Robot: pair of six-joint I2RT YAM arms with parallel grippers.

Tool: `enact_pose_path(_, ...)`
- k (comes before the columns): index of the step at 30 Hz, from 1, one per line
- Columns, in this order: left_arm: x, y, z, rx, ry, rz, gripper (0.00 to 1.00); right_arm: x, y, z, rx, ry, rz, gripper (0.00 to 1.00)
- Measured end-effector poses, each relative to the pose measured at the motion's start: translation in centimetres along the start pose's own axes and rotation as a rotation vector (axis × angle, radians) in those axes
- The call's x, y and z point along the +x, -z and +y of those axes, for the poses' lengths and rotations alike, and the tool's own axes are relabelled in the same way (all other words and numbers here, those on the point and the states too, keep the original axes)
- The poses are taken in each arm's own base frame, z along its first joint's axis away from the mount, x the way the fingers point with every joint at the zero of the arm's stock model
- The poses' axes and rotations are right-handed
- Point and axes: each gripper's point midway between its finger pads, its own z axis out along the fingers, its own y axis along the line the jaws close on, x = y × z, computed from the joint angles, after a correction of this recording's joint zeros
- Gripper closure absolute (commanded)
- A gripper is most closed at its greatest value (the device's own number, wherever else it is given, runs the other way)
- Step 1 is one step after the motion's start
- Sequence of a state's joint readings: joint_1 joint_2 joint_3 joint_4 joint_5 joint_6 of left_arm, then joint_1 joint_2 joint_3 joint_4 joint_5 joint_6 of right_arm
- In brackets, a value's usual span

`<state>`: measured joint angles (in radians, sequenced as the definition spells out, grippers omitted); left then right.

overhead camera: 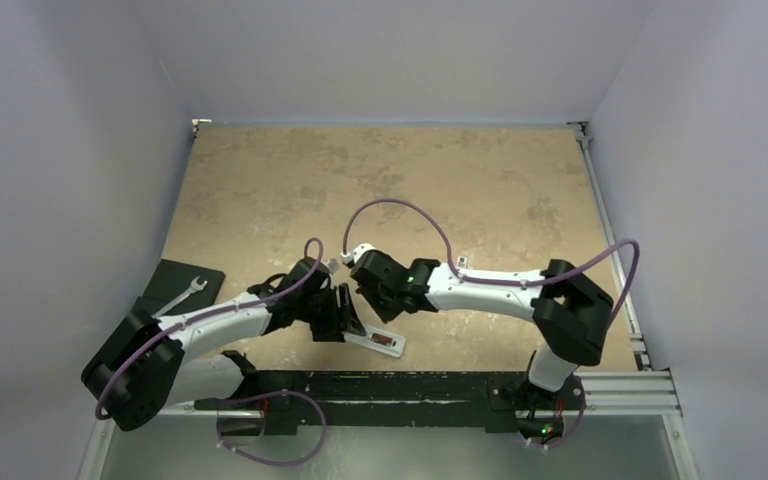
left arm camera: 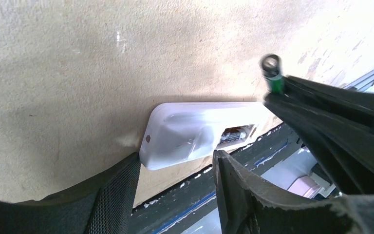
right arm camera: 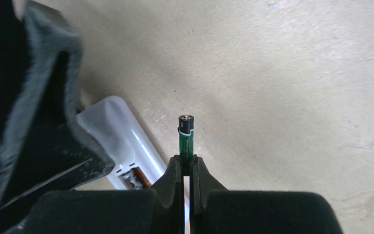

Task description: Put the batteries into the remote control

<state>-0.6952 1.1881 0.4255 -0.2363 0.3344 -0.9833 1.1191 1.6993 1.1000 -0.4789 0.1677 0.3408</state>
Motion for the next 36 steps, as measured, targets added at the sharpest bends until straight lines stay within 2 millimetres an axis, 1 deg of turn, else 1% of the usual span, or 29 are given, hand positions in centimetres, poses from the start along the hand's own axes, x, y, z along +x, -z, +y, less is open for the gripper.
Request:
enact_pose_path(3,-0.3,-0.2,-0.2,0.003,0.002,-0.005,0.43,-0.8,1.6,-0.3,0.005,-0.032,-0.045,1.0)
enact_pose_path(6,-0.6,-0.4,-0.5,0.002,0.004,-0.009,0.44,-0.8,2.7,-0.5,0.004,-0.062,-0.068,1.0)
enact_pose_path(9,-1.1,-0.7,-0.9,0.001,0.006,-0.017,0.43,0.0,3.1,-0.8,0.005,-0.084,-0.063,1.0)
enact_pose_path(12,-1.7,-1.1,-1.4,-0.006,0.002,-0.021,0.43,1.4,3.2,-1.1,0.01,-0.104,-0.04,1.0)
enact_pose_path(17,-2.6,-2.1,-2.5,-0.006,-0.012,-0.02,0.43,2.5,4.2,-1.6,0.01,-0.151,-0.045,1.0)
enact_pose_path(24,-3.0,-4.1,-5.3,0.009,-0.07,0.006,0.43,2.7,6.8,-2.0,-0.018,-0.241,-0.114,1.0)
enact_pose_path(32,-3.3,-6.9,-9.1,0.035,-0.14,0.038,0.43,4.7,7.8,-2.4,-0.033,-0.294,-0.115,1.0)
enact_pose_path(36,-3.7,-8.2,-11.0,0.049,-0.172,0.044,0.43,4.8,8.6,-2.5,-0.046,-0.317,-0.137,1.0)
